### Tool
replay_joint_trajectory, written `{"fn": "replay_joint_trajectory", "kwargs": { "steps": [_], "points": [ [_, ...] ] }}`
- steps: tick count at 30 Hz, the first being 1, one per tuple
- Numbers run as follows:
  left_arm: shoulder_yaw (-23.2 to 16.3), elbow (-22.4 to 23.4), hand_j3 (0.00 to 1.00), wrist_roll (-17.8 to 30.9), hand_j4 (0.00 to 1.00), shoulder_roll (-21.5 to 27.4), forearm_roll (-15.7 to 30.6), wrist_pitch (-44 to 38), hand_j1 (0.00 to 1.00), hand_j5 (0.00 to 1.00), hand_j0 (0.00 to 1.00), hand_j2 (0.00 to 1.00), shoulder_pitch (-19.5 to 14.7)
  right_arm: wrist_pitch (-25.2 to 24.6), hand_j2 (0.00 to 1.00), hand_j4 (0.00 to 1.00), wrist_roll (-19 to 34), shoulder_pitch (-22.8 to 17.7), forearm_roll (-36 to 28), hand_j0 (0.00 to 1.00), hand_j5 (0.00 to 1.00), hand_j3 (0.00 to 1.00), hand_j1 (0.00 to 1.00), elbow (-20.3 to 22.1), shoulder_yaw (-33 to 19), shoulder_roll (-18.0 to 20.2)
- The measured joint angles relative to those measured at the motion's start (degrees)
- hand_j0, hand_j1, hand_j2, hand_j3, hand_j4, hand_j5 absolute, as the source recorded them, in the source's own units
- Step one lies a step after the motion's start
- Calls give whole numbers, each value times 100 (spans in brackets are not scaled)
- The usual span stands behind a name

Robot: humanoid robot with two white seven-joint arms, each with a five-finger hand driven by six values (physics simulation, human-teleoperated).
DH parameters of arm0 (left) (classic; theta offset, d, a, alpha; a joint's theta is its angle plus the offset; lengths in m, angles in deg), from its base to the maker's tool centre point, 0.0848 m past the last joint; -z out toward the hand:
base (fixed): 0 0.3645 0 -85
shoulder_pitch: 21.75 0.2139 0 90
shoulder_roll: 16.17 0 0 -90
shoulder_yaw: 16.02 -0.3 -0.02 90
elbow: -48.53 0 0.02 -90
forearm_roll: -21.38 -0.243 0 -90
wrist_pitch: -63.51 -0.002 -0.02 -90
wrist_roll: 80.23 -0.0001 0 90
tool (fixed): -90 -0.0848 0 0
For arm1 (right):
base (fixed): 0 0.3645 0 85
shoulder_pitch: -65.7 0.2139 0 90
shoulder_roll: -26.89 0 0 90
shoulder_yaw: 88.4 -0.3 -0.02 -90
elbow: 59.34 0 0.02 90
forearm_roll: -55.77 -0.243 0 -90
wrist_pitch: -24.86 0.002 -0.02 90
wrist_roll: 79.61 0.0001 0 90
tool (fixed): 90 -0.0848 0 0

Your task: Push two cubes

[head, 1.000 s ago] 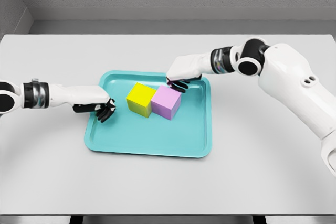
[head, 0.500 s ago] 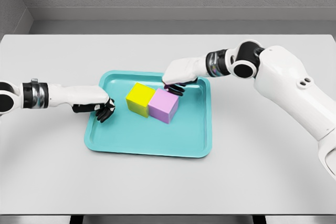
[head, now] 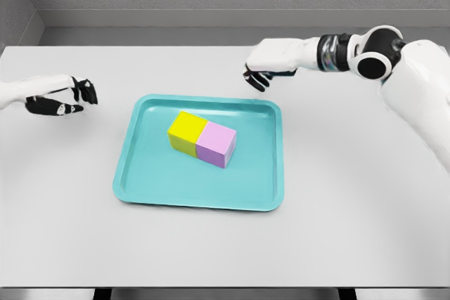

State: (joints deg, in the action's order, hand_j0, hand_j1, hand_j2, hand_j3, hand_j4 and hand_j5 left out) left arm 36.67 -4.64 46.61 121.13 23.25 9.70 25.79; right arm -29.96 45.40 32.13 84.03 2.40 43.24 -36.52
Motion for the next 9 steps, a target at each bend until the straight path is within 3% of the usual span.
{"fn": "replay_joint_trajectory", "kwargs": {
  "steps": [1, 2, 3, 5, 9],
  "points": [
    [157, 195, 100, -52, 100, 3, -26, -30, 100, 100, 100, 100, 0, 0, 89, 89, 0, -176, -206, 89, 89, 89, 89, -8, -524, 373],
    [272, 335, 100, -89, 100, 9, -38, -54, 100, 100, 100, 100, -8, 1, 100, 100, 0, -343, -388, 100, 100, 100, 100, -42, -963, 716],
    [354, 434, 100, -116, 100, 14, -51, -70, 100, 100, 100, 100, 2, -2, 100, 100, 0, -554, -497, 100, 100, 100, 100, -73, -1230, 970],
    [452, 557, 100, -148, 100, 17, -65, -88, 100, 100, 100, 100, 1, -7, 100, 100, 0, -537, -558, 100, 100, 100, 100, -93, -1171, 1280],
    [527, 648, 100, -173, 100, 9, -75, -101, 100, 100, 100, 100, 1, -4, 100, 100, 0, -458, -369, 100, 100, 100, 100, -62, -344, 1458]
  ]
}}
